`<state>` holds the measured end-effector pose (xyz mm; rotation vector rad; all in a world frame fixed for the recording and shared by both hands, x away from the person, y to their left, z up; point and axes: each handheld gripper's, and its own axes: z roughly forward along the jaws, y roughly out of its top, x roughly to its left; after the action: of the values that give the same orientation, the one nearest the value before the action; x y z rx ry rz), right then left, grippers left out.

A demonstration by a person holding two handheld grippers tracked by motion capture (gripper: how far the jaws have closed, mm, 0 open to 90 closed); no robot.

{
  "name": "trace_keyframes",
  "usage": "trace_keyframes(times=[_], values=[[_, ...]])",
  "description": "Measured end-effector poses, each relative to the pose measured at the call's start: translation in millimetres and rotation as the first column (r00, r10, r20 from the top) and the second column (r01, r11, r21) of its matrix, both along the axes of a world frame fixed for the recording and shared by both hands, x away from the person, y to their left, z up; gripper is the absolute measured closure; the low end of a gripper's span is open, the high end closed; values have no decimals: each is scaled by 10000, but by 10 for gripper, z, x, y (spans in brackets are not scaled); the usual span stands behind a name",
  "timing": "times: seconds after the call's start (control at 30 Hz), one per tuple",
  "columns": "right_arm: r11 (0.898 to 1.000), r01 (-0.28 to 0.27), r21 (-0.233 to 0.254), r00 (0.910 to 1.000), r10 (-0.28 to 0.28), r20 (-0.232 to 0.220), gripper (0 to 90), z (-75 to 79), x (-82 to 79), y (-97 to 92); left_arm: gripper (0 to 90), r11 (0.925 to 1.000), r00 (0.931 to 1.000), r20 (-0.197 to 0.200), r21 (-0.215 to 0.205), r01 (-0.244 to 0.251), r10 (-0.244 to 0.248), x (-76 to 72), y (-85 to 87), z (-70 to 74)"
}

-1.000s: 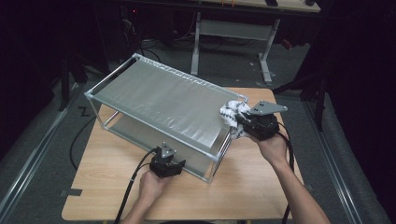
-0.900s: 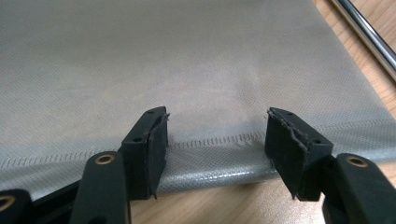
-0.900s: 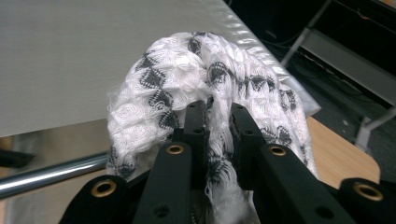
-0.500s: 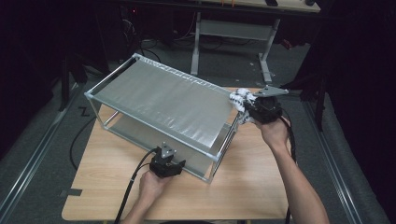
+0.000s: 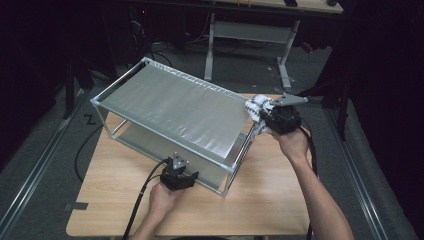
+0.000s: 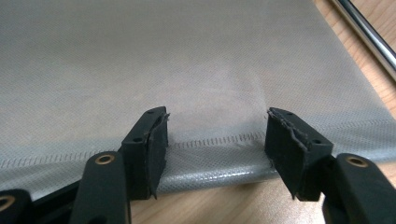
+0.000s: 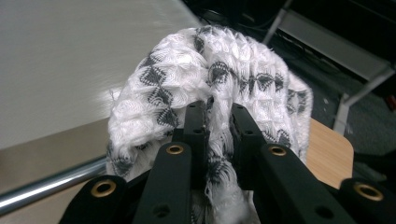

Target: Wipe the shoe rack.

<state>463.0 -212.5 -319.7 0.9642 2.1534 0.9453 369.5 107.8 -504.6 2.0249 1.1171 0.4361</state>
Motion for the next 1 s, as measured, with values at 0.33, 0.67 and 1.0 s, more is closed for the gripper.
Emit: trace_keyframes(times=[0.33,0.67,1.0], values=[[9837,-1796,18,9835,1796,209,800,-37,-572,118,398,10000,10000,3,23,-14,14,-1,-3,1],[9441,-3297,31,9437,3294,294,799,-33,-1059,287,398,10000,10000,2,33,-8,8,0,-3,1],[9137,-4061,145,9131,4051,464,798,-67,-1315,339,398,10000,10000,6,27,-1,1,0,-3,0]])
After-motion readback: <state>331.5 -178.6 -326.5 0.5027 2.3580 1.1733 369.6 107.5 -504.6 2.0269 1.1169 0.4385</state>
